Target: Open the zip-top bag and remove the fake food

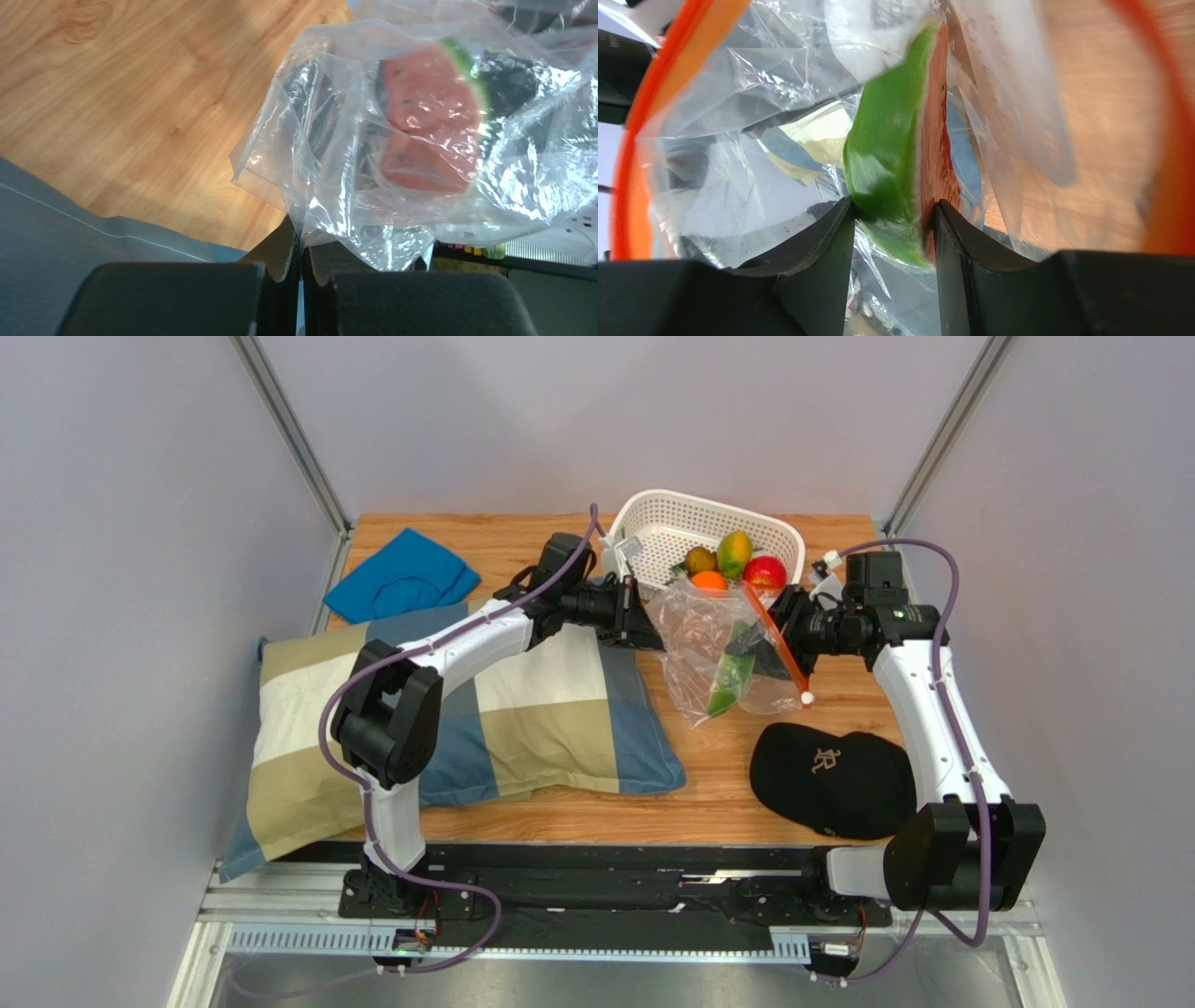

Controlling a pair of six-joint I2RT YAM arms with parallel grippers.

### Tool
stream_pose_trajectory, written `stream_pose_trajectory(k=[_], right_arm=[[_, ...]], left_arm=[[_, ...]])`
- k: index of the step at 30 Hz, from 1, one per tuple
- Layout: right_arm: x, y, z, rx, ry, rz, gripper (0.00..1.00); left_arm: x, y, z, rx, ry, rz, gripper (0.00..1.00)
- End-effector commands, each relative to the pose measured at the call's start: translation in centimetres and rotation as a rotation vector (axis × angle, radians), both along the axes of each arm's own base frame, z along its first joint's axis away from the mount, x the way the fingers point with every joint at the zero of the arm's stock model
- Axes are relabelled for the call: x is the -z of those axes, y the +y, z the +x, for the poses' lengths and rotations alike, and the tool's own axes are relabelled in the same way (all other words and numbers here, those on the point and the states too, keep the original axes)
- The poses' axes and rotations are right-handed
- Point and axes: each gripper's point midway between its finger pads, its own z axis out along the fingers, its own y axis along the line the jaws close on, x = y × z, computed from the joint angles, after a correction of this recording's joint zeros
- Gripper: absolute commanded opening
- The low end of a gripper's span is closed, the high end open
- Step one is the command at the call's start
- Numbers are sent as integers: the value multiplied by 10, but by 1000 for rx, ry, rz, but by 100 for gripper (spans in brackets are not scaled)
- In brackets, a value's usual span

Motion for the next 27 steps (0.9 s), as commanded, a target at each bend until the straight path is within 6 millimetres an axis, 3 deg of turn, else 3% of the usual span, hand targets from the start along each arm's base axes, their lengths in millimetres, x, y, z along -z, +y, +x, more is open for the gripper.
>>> stream_pose_trajectory(k=[1, 4, 7, 9, 11, 13, 17, 18, 19, 20, 21, 24, 25, 26, 27], right_arm=[[-36, -10, 0, 36, -82, 2, 0], [-52, -19, 3, 67, -118, -14, 0], [-65, -25, 11, 95, -191, -42, 0], [-82, -34, 15, 140, -279, -62, 0], [-114, -40, 26, 200, -446, -59, 0], [-134, -44, 36, 234, -551, -51, 0], [-155, -54, 55, 299, -624, -70, 0], [-141, -59, 78, 313, -583, -90, 0], [-140, -61, 91, 318, -588, -99, 0], [-150, -64, 103, 327, -620, -105, 0], [-132, -69, 129, 344, -577, -111, 0], [-142, -69, 173, 341, -603, -76, 0], [-108, -70, 201, 331, -519, -71, 0], [-112, -70, 214, 331, -526, -59, 0], [-104, -67, 225, 322, -505, -37, 0]], left_arm=[[34, 3, 20, -27, -23, 68, 0], [54, 3, 27, -36, -22, 115, 0], [50, -2, 27, -7, -30, 95, 0], [44, -4, 21, -9, -56, 92, 0], [43, -5, 15, 5, -58, 101, 0], [52, -7, 9, 13, -38, 120, 0], [75, -14, 4, 35, 2, 185, 0], [79, -16, 2, 41, 3, 207, 0], [82, -15, -1, 43, 11, 230, 0], [81, -17, -3, 41, -8, 243, 0], [81, -17, -3, 35, -9, 251, 0], [82, -17, -7, 24, -27, 284, 0], [84, -15, -6, 15, -26, 306, 0], [85, -15, -7, 18, -24, 310, 0], [85, -14, -6, 15, -22, 320, 0]])
